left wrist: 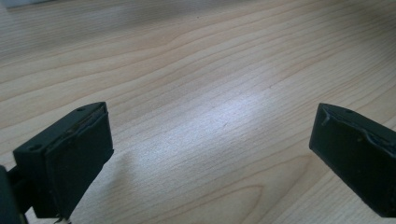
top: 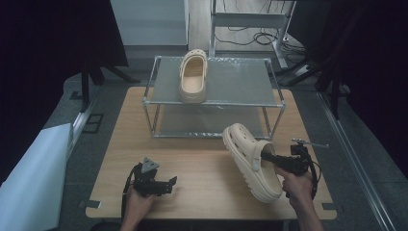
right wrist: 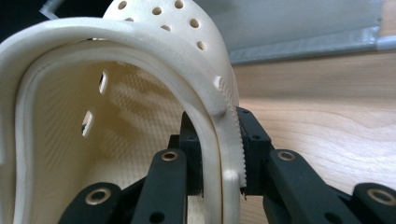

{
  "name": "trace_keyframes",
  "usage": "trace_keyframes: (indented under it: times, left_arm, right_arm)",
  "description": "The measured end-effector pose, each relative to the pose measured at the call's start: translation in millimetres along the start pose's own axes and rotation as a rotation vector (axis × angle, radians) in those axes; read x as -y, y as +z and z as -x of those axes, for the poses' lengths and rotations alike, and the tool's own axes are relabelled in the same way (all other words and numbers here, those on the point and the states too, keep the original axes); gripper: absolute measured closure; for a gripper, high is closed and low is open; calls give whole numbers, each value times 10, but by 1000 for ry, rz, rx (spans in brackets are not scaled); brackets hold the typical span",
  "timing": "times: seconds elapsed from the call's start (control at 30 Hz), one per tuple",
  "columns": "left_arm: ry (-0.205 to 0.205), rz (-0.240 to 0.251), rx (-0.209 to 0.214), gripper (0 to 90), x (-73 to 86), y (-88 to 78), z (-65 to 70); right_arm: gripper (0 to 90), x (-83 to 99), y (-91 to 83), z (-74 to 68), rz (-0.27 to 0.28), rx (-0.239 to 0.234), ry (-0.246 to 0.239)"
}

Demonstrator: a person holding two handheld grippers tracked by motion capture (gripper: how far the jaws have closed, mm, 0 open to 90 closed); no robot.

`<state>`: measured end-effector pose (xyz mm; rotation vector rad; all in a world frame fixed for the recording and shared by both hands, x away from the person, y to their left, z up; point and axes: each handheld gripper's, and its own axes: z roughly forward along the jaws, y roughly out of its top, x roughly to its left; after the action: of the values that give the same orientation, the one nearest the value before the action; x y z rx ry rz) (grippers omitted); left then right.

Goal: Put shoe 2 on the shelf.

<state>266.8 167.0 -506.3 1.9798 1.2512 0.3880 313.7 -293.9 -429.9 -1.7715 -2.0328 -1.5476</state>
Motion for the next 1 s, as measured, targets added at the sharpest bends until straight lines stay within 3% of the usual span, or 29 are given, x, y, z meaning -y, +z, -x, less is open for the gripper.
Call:
trace_keyframes:
  times: [0.2, 1.0]
  left_arm:
    - [8, -6, -4, 0, -1, 2, 1]
    - [22, -11, 28, 0, -16, 22, 20]
  right_arm:
    - [752, -83, -53, -86, 12, -38, 11]
    - [751, -601, -190, -465, 47, -91, 50]
